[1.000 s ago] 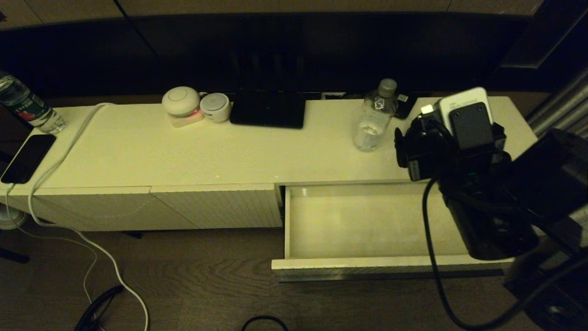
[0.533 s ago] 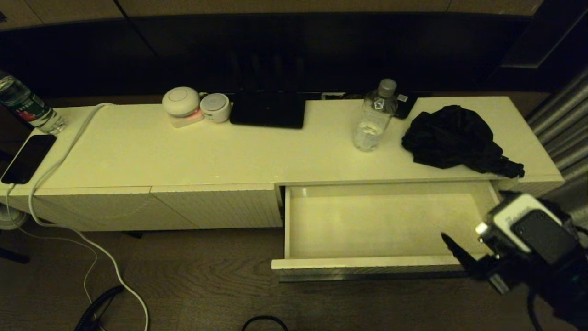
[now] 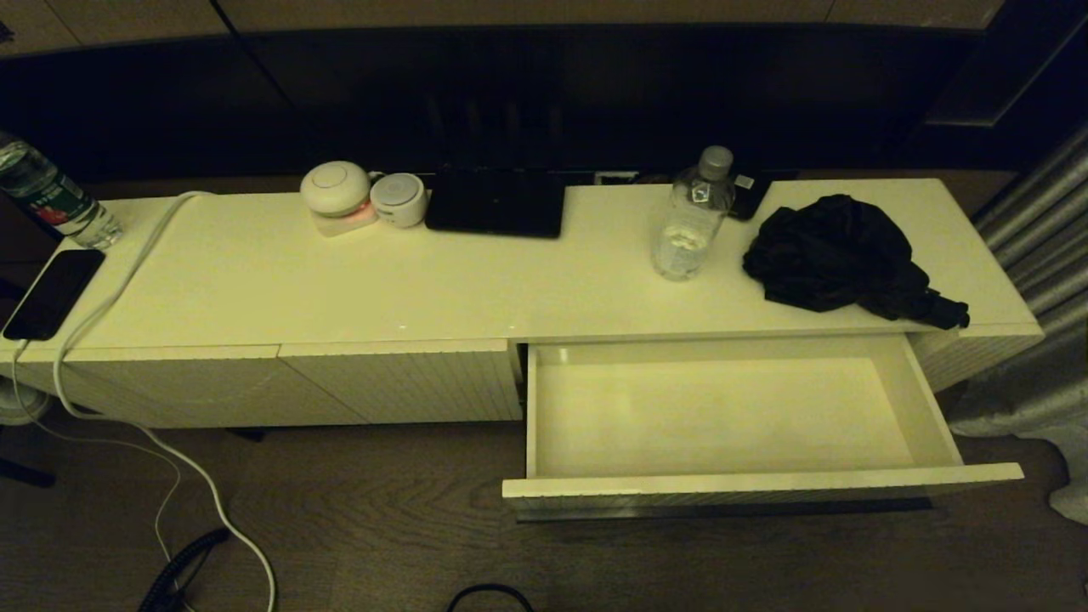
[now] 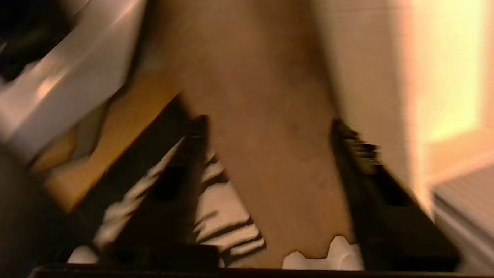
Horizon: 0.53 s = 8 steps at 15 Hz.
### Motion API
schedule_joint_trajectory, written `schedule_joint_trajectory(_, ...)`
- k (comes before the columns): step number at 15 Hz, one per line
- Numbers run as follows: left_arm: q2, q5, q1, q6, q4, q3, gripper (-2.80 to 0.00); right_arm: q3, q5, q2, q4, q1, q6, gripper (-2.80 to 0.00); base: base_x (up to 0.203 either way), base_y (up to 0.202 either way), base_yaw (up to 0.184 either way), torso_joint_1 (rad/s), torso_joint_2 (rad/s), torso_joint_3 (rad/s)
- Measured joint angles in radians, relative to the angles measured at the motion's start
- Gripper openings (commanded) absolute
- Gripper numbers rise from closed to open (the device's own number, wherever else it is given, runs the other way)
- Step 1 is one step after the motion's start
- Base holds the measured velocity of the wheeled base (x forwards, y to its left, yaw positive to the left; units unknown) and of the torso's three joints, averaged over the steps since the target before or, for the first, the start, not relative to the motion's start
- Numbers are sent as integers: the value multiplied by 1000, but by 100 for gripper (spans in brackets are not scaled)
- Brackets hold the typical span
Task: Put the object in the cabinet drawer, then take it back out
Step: Close the drawer
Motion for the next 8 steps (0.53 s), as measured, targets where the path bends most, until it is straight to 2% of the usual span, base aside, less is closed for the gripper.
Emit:
schedule_joint_trajectory(4,0,0,0,1,0,0,-280,-1,62,94,0,26,1,-280,0,0,0,0,0,0)
schedule_joint_trajectory(8,0,0,0,0,0,0,-280,-4,81,252,-103,23,4,-280,0,0,0,0,0,0)
